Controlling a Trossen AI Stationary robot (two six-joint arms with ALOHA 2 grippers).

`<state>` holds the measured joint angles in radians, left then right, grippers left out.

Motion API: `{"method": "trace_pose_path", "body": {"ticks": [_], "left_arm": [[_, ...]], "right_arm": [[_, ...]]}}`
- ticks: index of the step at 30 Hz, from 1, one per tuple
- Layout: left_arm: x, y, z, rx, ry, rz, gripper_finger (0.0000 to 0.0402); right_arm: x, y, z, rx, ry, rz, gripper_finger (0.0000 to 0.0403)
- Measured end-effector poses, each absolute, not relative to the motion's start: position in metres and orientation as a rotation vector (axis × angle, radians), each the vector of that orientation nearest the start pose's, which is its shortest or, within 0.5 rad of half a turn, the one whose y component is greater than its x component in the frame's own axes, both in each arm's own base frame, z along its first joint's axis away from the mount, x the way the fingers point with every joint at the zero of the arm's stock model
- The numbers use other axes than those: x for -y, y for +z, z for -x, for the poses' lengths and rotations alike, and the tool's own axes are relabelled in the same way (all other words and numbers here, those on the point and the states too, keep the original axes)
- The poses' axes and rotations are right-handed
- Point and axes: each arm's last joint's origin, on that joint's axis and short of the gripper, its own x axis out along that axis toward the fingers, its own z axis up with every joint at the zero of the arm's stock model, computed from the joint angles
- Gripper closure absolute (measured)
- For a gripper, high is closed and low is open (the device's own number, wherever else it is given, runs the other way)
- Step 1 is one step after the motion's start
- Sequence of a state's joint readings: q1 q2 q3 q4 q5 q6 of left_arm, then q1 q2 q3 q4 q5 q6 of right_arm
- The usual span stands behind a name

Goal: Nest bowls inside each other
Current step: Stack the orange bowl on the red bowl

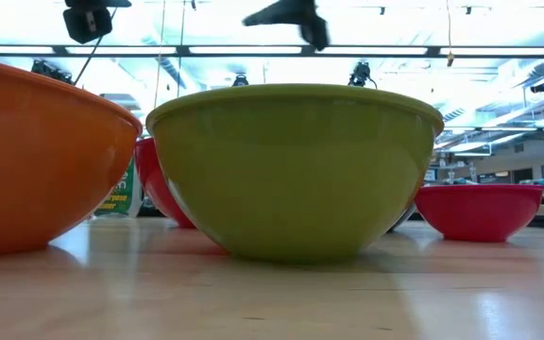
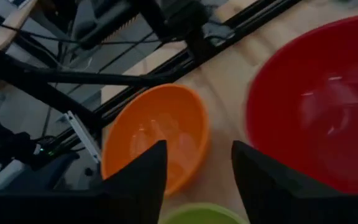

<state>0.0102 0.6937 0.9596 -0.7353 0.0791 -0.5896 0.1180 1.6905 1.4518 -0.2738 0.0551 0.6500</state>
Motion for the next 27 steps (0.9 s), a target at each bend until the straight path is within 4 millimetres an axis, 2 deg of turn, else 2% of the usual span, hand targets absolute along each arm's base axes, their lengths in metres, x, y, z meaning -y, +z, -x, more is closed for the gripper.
{"method": "trace_pose_path", "body": {"ticks": [5, 10, 19, 27], "left_arm": [[0.001, 0.351, -0.124, -0.469, 0.094, 0.588, 0.0273], [0.001, 0.352, -0.124, -0.459, 0.097, 0.588, 0.0273], [-0.001, 0.360, -0.128, -0.352, 0.130, 0.658, 0.0273], [0.000, 0.361, -0.128, -0.339, 0.128, 0.689, 0.0273]], "right_arm": [[-0.068, 0.308, -0.426, -0.595, -0.091, -0.580, 0.0183], [-0.081, 0.293, -0.454, -0.704, -0.060, -0.574, 0.0169], [-0.095, 0.253, -0.490, -0.820, -0.076, -0.677, 0.0182], [-0.102, 0.216, -0.504, -0.899, -0.179, -0.724, 0.0209]]}}
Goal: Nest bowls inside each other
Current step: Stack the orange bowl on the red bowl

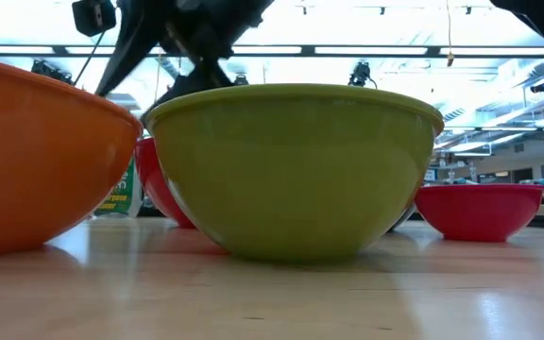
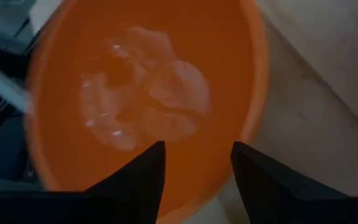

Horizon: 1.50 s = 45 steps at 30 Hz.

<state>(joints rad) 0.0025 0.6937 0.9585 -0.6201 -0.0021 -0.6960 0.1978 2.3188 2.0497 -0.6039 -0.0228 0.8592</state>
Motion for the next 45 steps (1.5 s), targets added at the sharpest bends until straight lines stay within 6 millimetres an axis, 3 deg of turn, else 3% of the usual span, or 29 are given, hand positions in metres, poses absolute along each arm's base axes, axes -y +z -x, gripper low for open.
{"method": "trace_pose_path", "body": {"ticks": [7, 13, 31, 45], "left_arm": [[0.000, 0.361, -0.128, -0.344, 0.115, 0.691, 0.0273], [0.000, 0.361, -0.129, -0.344, 0.113, 0.688, 0.0273], [0.000, 0.358, -0.127, -0.374, 0.108, 0.658, 0.0273], [0.000, 0.359, -0.121, -0.368, 0.109, 0.685, 0.0273]], "right_arm": [[-0.101, 0.197, -0.507, -0.925, -0.239, -0.764, 0.0222], [-0.101, 0.205, -0.505, -0.924, -0.237, -0.794, 0.0240], [-0.107, 0.217, -0.506, -0.850, -0.215, -0.840, 0.0241], [-0.100, 0.206, -0.507, -0.802, -0.294, -0.762, 0.0241]]}}
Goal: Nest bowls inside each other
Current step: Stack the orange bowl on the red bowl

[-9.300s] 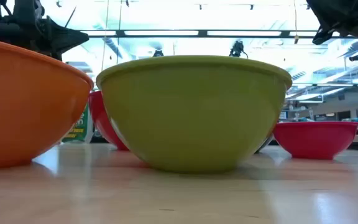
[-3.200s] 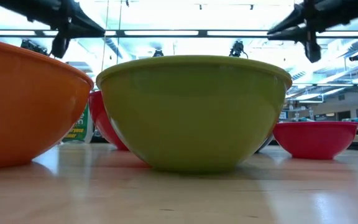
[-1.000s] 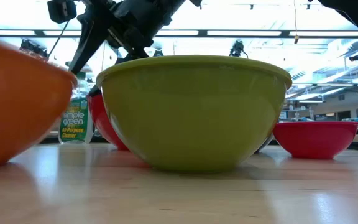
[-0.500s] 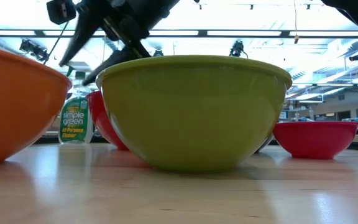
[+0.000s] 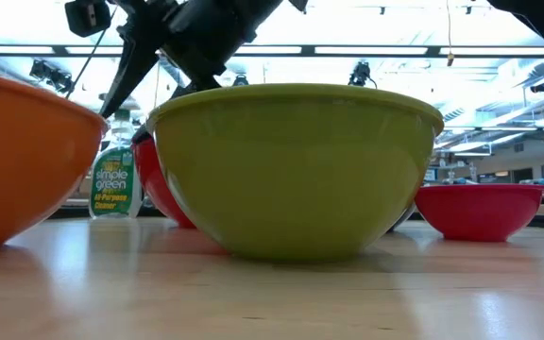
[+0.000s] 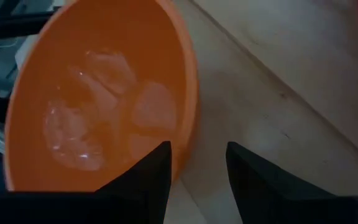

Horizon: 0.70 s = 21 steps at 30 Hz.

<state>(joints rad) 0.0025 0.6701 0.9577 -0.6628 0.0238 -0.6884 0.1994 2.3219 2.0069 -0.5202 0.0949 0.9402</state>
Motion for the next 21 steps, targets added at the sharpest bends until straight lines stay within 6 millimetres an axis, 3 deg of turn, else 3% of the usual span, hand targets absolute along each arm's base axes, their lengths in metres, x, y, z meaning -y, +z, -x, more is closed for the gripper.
{"method": "trace_pose_path", "body": {"ticks": [6, 13, 18, 21], "left_arm": [[0.000, 0.359, -0.121, -0.364, 0.109, 0.693, 0.0273], [0.000, 0.360, -0.121, -0.356, 0.106, 0.692, 0.0273], [0.000, 0.360, -0.121, -0.357, 0.100, 0.659, 0.0273], [0.000, 0.360, -0.121, -0.357, 0.099, 0.658, 0.0273]], "right_arm": [[-0.099, 0.209, -0.511, -0.767, -0.255, -0.812, 0.0241], [-0.106, 0.206, -0.506, -0.779, -0.322, -0.839, 0.0241], [-0.113, 0.221, -0.509, -0.713, -0.327, -0.857, 0.0241], [-0.114, 0.219, -0.505, -0.734, -0.376, -0.828, 0.0241]]}}
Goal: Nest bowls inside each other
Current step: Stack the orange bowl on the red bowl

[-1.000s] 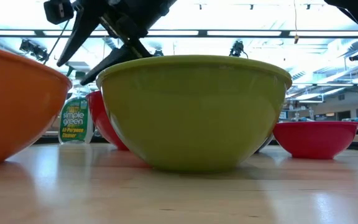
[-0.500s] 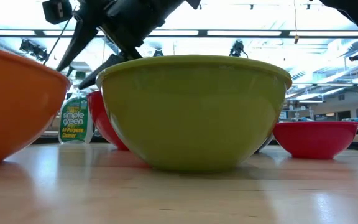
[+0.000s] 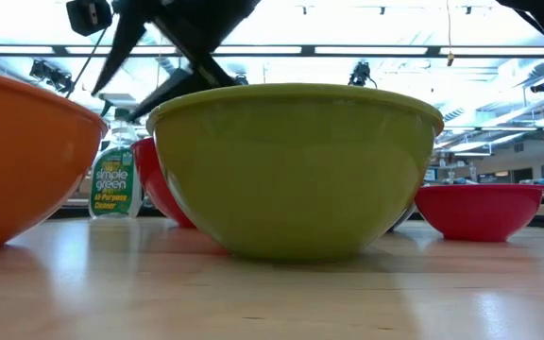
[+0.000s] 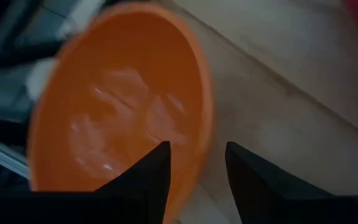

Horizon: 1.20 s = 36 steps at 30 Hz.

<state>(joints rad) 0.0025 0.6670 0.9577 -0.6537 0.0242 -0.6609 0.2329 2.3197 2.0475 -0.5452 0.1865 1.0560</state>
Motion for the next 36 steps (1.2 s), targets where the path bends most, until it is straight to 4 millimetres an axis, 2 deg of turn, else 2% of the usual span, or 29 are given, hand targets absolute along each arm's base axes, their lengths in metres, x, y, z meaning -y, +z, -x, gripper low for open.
{"method": "trace_pose_path", "body": {"ticks": [5, 11, 16, 24, 28, 33, 36], "left_arm": [[0.000, 0.360, -0.120, -0.357, 0.100, 0.657, 0.0273], [0.000, 0.360, -0.120, -0.357, 0.100, 0.658, 0.0273], [0.000, 0.360, -0.120, -0.358, 0.100, 0.659, 0.0273], [0.000, 0.361, -0.120, -0.350, 0.098, 0.664, 0.0273], [0.001, 0.361, -0.120, -0.349, 0.097, 0.665, 0.0273], [0.000, 0.361, -0.120, -0.346, 0.097, 0.669, 0.0273], [0.001, 0.361, -0.120, -0.347, 0.097, 0.669, 0.0273]], "right_arm": [[-0.111, 0.211, -0.505, -0.747, -0.372, -0.799, 0.0241], [-0.111, 0.214, -0.508, -0.713, -0.325, -0.778, 0.0241], [-0.114, 0.185, -0.518, -0.768, -0.273, -0.804, 0.0241], [-0.113, 0.178, -0.519, -0.797, -0.283, -0.826, 0.0245], [-0.112, 0.178, -0.519, -0.797, -0.298, -0.840, 0.0283], [-0.112, 0.177, -0.519, -0.798, -0.291, -0.842, 0.0376], [-0.112, 0.178, -0.521, -0.792, -0.268, -0.870, 0.0383]]}}
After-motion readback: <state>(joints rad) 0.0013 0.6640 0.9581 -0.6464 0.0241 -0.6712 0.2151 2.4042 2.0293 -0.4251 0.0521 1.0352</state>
